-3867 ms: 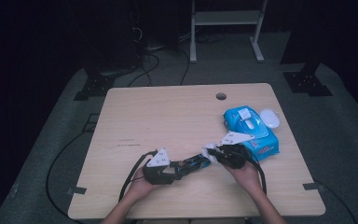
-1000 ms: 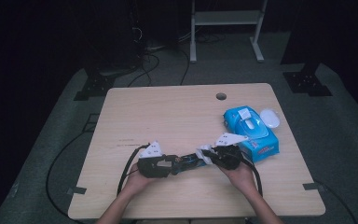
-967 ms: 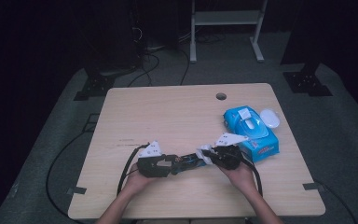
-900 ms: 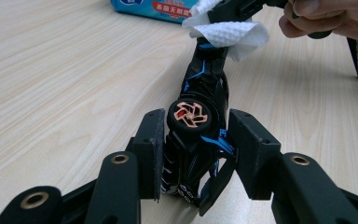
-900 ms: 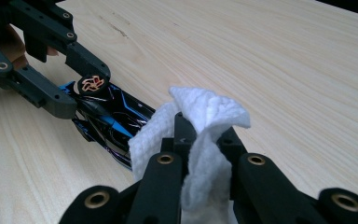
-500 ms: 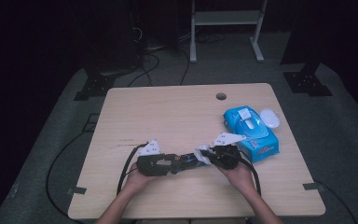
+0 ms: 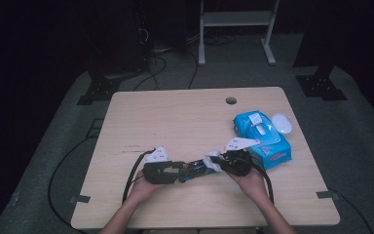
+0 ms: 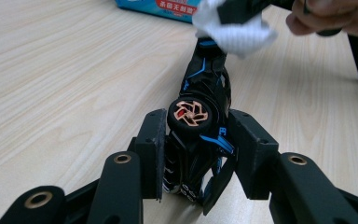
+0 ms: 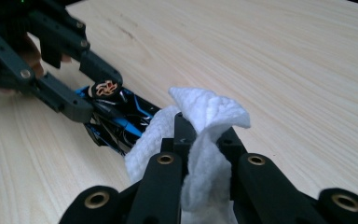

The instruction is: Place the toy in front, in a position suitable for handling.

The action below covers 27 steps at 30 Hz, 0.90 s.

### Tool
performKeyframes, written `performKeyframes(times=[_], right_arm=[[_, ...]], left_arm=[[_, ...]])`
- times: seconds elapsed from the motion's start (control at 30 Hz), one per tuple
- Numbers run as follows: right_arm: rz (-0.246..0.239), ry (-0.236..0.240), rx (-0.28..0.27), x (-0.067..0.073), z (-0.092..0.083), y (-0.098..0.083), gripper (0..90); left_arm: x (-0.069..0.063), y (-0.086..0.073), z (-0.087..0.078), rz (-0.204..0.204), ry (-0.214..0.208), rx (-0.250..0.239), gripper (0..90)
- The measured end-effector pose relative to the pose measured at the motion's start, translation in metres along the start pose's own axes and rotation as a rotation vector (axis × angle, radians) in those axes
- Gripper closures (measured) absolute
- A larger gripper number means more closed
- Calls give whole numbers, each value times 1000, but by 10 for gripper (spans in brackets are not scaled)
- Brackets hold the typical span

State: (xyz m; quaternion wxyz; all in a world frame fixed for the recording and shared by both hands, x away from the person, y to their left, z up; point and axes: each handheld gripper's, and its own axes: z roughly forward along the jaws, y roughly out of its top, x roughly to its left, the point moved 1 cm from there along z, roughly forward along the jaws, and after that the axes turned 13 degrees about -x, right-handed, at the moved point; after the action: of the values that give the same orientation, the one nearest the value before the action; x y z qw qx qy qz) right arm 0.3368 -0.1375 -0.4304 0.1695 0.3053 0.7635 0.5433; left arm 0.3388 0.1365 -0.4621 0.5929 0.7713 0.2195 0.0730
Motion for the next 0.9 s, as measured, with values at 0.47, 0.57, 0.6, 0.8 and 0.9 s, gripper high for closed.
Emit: performKeyframes(times=[0.47,0.57,0.6,0.8,0.9], right_arm=[[-31,9,1,2,0,-4,827],[-34,9,-1,2,0,-4,827],[-34,9,-2,2,0,-5,827],[-47,9,-3,4,-2,-6,827],[-62,12,1,6,-5,-7,827]], left_arm=[[14,7,-10,-117,24,-85,542],[15,5,-8,-134,19,-93,538],[14,5,-8,-130,20,-90,538],[11,5,-7,-124,13,-94,528],[6,5,-7,-109,8,-89,526]])
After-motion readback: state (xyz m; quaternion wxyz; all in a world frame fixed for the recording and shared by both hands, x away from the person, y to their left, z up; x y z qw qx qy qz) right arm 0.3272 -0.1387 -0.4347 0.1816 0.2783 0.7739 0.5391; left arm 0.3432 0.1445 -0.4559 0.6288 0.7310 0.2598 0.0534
